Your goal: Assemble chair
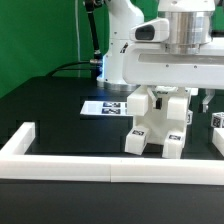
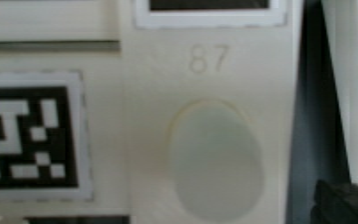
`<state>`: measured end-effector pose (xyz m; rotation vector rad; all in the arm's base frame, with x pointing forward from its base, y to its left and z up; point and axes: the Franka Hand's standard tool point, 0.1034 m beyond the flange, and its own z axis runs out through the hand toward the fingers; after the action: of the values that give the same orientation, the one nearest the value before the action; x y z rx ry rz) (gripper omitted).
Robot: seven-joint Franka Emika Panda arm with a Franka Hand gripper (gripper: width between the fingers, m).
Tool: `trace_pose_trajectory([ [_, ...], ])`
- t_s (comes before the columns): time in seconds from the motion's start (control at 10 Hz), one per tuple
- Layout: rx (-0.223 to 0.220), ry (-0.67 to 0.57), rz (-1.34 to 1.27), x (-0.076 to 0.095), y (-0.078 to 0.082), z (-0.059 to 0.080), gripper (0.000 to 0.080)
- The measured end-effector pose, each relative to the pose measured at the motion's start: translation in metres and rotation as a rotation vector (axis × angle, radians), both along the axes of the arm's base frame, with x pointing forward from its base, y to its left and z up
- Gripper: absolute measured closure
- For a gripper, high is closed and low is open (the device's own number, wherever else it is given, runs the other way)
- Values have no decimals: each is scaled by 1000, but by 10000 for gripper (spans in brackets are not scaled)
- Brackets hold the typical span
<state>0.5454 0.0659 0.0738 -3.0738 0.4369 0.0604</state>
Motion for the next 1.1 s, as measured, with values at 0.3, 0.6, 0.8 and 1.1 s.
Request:
trace_pose_trajectory([
  [0.3, 1, 0, 5, 1, -3, 3, 153],
  [0.6, 18, 4, 1, 0, -4, 26, 150],
  [0.8, 33, 3, -14, -1, 4, 48, 150],
  [1.1, 52, 5, -60, -23, 17, 71, 150],
])
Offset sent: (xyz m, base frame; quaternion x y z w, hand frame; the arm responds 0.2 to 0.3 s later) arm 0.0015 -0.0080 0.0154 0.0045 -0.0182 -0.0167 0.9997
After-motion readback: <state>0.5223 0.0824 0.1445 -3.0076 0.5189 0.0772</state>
